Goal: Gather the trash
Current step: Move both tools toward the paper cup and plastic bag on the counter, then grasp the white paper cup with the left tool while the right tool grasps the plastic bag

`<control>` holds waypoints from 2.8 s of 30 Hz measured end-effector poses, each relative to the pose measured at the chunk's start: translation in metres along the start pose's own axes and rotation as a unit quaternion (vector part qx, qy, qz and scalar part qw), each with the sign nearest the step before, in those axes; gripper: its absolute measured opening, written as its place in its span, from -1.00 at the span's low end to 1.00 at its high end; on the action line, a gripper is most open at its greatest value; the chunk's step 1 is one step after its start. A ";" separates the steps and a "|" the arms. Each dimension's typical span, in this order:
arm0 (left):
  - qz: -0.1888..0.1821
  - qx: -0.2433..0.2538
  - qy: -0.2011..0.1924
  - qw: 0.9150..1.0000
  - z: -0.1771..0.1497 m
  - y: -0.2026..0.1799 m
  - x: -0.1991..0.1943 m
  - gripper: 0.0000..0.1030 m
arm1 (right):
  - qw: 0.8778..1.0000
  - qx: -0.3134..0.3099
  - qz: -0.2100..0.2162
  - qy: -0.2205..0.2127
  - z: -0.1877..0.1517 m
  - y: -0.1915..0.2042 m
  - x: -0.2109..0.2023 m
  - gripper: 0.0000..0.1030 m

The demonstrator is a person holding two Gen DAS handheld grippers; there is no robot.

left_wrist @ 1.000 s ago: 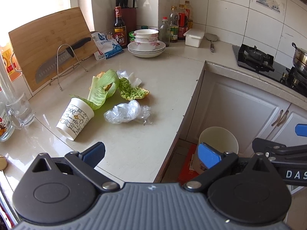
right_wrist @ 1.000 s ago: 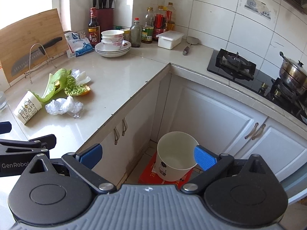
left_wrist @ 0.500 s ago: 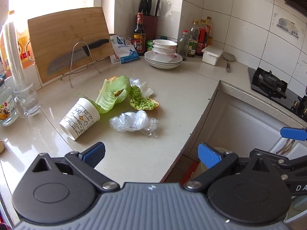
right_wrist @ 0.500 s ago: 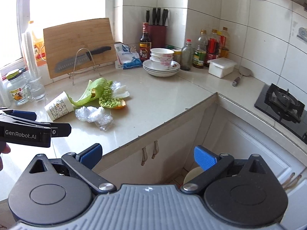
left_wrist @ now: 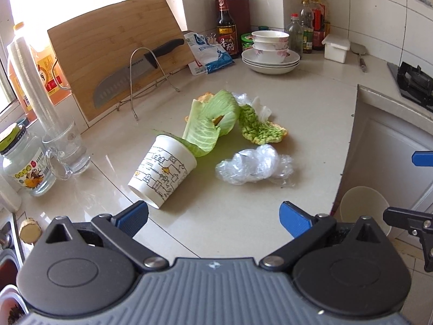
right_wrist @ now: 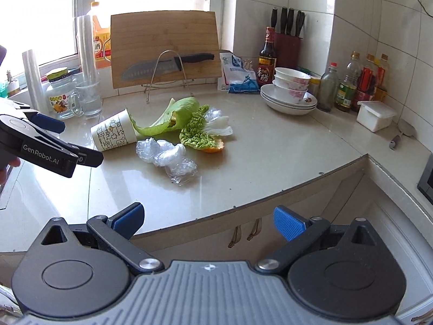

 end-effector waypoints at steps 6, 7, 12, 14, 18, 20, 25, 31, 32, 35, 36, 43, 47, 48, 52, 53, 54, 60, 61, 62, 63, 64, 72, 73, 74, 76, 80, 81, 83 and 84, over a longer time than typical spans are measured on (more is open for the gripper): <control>0.010 0.033 0.017 0.999 0.015 0.026 0.032 0.99 | 0.999 -0.018 0.029 0.034 0.009 0.007 0.052 1.00; 0.009 0.040 0.019 0.999 0.018 0.029 0.037 0.99 | 0.998 -0.022 0.034 0.038 0.011 0.008 0.060 1.00; 0.002 0.085 0.034 0.996 0.030 0.043 0.067 0.99 | 0.996 -0.035 0.052 0.059 0.021 0.016 0.097 1.00; -0.004 0.100 0.038 0.994 0.034 0.046 0.077 0.99 | 0.995 -0.040 0.056 0.067 0.025 0.018 0.108 1.00; -0.026 0.123 0.047 0.991 0.039 0.051 0.094 0.98 | 0.994 -0.050 0.062 0.079 0.031 0.023 0.127 1.00; -0.033 0.133 0.050 0.989 0.039 0.052 0.101 0.98 | 0.993 -0.054 0.069 0.083 0.033 0.025 0.135 1.00; -0.055 0.139 0.066 0.987 0.039 0.055 0.114 0.94 | 0.991 -0.064 0.077 0.087 0.039 0.031 0.151 1.00; -0.070 0.141 0.069 0.985 0.041 0.057 0.121 0.84 | 0.990 -0.069 0.087 0.089 0.043 0.035 0.162 1.00; -0.072 0.140 0.071 0.985 0.041 0.058 0.122 0.83 | 0.989 -0.071 0.089 0.090 0.044 0.036 0.163 1.00; -0.079 0.139 0.073 0.984 0.040 0.057 0.123 0.79 | 0.989 -0.076 0.094 0.089 0.047 0.039 0.167 1.00; -0.081 0.140 0.075 0.984 0.040 0.057 0.124 0.72 | 0.988 -0.079 0.096 0.088 0.047 0.040 0.168 1.00; -0.092 0.126 0.084 0.984 0.040 0.059 0.125 0.51 | 0.986 -0.089 0.110 0.084 0.054 0.047 0.175 1.00; -0.102 0.117 0.091 0.984 0.039 0.061 0.122 0.37 | 0.983 -0.097 0.127 0.087 0.054 0.056 0.174 1.00; -0.105 0.114 0.093 0.983 0.038 0.061 0.121 0.36 | 0.982 -0.101 0.135 0.089 0.053 0.059 0.172 1.00; -0.109 0.106 0.091 0.984 0.039 0.063 0.119 0.36 | 0.978 -0.116 0.148 0.089 0.052 0.065 0.170 1.00; -0.107 0.106 0.089 0.985 0.039 0.064 0.120 0.36 | 0.979 -0.118 0.143 0.086 0.054 0.065 0.171 1.00; -0.107 0.105 0.089 0.985 0.040 0.065 0.122 0.36 | 0.979 -0.119 0.140 0.084 0.056 0.064 0.173 1.00; -0.127 0.085 0.098 0.983 0.038 0.070 0.123 0.19 | 0.981 -0.117 0.136 0.077 0.069 0.060 0.178 0.78; -0.127 0.082 0.097 0.984 0.037 0.071 0.122 0.19 | 0.981 -0.120 0.134 0.078 0.071 0.061 0.179 0.67; -0.127 0.080 0.097 0.984 0.036 0.072 0.121 0.18 | 0.981 -0.124 0.131 0.078 0.071 0.062 0.179 0.63; -0.129 0.078 0.096 0.984 0.036 0.073 0.119 0.18 | 0.980 -0.128 0.130 0.079 0.071 0.063 0.179 0.53; -0.129 0.074 0.095 0.984 0.036 0.074 0.117 0.18 | 0.980 -0.130 0.129 0.079 0.072 0.064 0.179 0.39; -0.111 0.067 0.095 0.987 0.032 0.069 0.091 0.18 | 0.974 -0.148 0.151 0.076 0.072 0.067 0.163 0.16; -0.107 0.065 0.096 0.987 0.031 0.067 0.087 0.18 | 0.974 -0.148 0.157 0.073 0.072 0.067 0.159 0.16; -0.103 0.063 0.096 0.988 0.030 0.066 0.082 0.18 | 0.973 -0.148 0.162 0.071 0.072 0.066 0.156 0.16; -0.099 0.061 0.096 0.989 0.028 0.062 0.073 0.18 | 0.972 -0.148 0.169 0.066 0.073 0.064 0.147 0.16; -0.088 0.056 0.096 0.990 0.027 0.049 0.057 0.18 | 0.971 -0.145 0.183 0.057 0.074 0.054 0.130 0.16; -0.089 0.055 0.095 0.990 0.027 0.045 0.053 0.18 | 0.971 -0.143 0.185 0.055 0.073 0.051 0.126 0.15; -0.089 0.054 0.091 0.990 0.029 0.036 0.047 0.17 | 0.971 -0.141 0.185 0.053 0.073 0.043 0.120 0.15; -0.091 0.055 0.088 0.990 0.029 0.030 0.043 0.17 | 0.971 -0.139 0.186 0.051 0.072 0.039 0.115 0.16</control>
Point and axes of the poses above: each gripper's, at about its wrist camera, not at the fingertips, and x roughly the way its jaws point, y to its left, z to its top, the point moved 6 cm from there along x, roughly the way its jaws point, and after that the axes turned 4 degrees about y, right-handed, at the moved point
